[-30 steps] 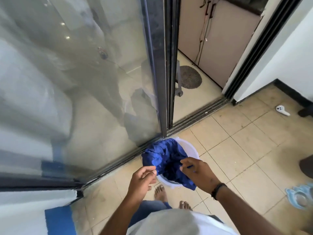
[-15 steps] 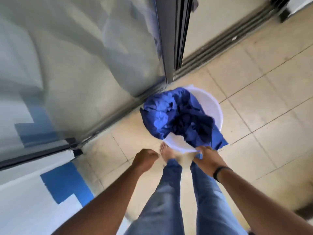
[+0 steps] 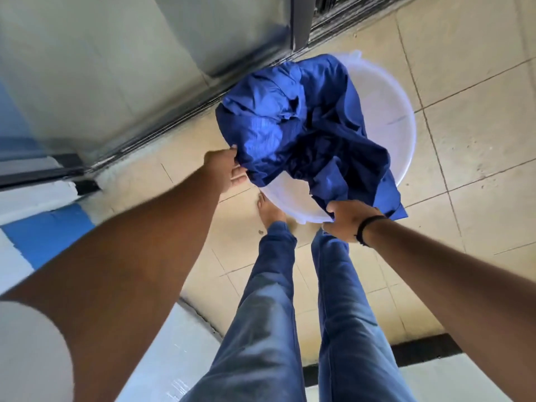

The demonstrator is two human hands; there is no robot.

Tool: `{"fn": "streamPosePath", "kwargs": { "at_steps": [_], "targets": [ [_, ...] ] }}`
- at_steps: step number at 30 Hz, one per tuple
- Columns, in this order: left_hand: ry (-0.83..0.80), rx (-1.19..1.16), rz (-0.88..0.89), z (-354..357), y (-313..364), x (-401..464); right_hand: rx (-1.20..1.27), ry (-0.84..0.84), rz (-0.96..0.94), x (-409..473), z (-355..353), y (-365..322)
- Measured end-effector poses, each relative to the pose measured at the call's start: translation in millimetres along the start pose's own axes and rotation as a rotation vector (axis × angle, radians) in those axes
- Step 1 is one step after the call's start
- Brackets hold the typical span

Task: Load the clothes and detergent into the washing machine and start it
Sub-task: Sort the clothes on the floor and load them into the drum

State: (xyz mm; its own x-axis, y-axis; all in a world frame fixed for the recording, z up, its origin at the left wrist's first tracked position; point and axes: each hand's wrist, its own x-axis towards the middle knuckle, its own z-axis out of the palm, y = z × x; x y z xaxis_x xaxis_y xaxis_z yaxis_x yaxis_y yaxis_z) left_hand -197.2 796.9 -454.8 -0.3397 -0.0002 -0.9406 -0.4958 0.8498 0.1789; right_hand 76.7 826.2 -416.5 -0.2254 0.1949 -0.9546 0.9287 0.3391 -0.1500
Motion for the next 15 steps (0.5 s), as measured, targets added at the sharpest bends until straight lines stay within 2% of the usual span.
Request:
{"fn": "streamPosePath", "kwargs": {
  "at_steps": [2, 4, 6, 7, 9, 10, 12, 15],
  "targets": [
    [0.102, -0.028, 0.061, 11.6, 13.6, 1.4, 0.002, 0.033, -0.003, 2.1, -15.6, -1.9],
    [0.325, 0.082, 0.198, 21.3, 16.6, -11.3, 0.126, 0.183, 0.007, 6.9, -29.0, -4.9],
    [0.528, 0.210, 0.463, 36.9, 4.3, -42.1, 0.390, 0.416, -0.018, 9.9, -43.3, -11.9],
    [0.516, 0.247, 0.615, 47.5, -8.7, -62.1, 0.509, 0.545, -0.041, 10.2, -51.4, -17.5],
    [0.325, 0.359, 0.843, 67.3, -45.9, -102.7, 0.692, 0.722, -0.091, 9.3, -72.7, -29.4],
    [0.203, 0.470, 0.914, 73.9, -67.3, -123.6, 0.769, 0.712, -0.127, 8.9, -83.3, -34.3],
    [-0.031, 0.691, 1.057, 79.3, -109.3, -153.7, 0.837, 0.528, -0.186, 8.7, -101.5, -41.8],
    [-0.421, 0.871, 1.198, 79.8, -147.0, -187.8, 0.673, 0.232, -0.223, 7.5, -108.4, -46.7]
  ]
}}
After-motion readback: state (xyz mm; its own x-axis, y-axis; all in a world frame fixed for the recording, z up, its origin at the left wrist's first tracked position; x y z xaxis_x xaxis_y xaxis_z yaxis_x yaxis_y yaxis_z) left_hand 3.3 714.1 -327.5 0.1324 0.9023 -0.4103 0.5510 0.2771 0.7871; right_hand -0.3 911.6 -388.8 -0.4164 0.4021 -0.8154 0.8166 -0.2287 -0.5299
